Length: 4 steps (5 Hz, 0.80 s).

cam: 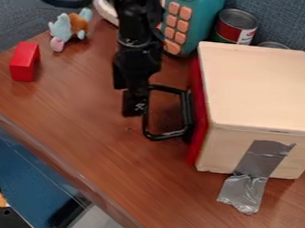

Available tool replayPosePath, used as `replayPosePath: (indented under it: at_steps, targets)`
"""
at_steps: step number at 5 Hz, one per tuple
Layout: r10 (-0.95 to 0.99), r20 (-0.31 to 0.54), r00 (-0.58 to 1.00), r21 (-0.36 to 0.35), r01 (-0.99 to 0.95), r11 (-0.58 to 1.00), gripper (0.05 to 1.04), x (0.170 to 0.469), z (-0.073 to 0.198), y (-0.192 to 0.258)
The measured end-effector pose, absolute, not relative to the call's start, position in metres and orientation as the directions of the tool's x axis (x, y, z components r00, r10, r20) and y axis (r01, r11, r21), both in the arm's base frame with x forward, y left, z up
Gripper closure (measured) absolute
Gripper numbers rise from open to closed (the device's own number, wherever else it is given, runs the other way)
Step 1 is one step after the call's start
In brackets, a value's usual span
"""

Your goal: Close the drawer

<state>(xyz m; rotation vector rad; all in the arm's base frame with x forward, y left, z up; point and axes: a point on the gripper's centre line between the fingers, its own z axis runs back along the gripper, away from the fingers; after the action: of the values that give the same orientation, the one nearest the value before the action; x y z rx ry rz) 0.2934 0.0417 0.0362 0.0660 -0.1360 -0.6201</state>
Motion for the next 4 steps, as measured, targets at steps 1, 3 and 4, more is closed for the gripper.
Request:
replayPosePath:
  at_steps: [1,3,4]
  targets:
    - [-0.582,0.101,0.807,0.085,0.576,0.813,0.083,0.301,0.031,0.035]
    - [-0.57,0.109,0.814,0.087,0.564,0.821,0.083,0.298,0.036,0.035]
    - [-0.485,0.13,0.865,0.132,0.47,0.873,0.083,0.277,0.075,0.057]
